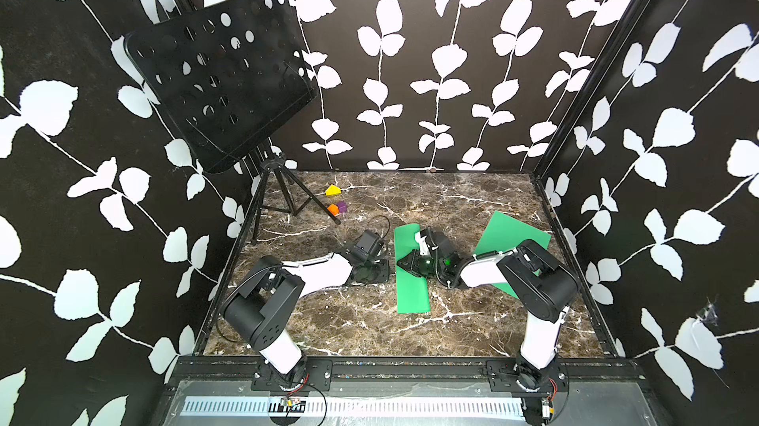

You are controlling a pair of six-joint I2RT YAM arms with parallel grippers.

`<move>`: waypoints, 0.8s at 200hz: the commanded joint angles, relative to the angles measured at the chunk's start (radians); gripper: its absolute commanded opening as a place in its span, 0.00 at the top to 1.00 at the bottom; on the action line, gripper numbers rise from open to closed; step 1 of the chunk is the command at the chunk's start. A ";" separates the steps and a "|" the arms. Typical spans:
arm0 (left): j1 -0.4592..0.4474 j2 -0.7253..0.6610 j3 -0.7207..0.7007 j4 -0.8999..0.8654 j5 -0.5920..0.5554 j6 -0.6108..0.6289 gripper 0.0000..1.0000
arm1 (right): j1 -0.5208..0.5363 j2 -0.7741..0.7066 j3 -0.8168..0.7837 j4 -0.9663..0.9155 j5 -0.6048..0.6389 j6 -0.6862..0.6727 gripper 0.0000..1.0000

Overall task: Fold the rectangular paper in half along the long edge
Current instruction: Fold the paper at the center of the board.

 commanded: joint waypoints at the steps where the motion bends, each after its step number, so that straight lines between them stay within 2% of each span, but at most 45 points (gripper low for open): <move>1: 0.004 0.004 -0.006 0.009 0.004 0.004 0.77 | -0.005 0.014 0.002 0.019 -0.011 0.015 0.86; 160: 0.003 0.007 -0.009 0.014 0.004 0.001 0.77 | -0.004 0.020 -0.001 0.018 -0.052 0.020 0.85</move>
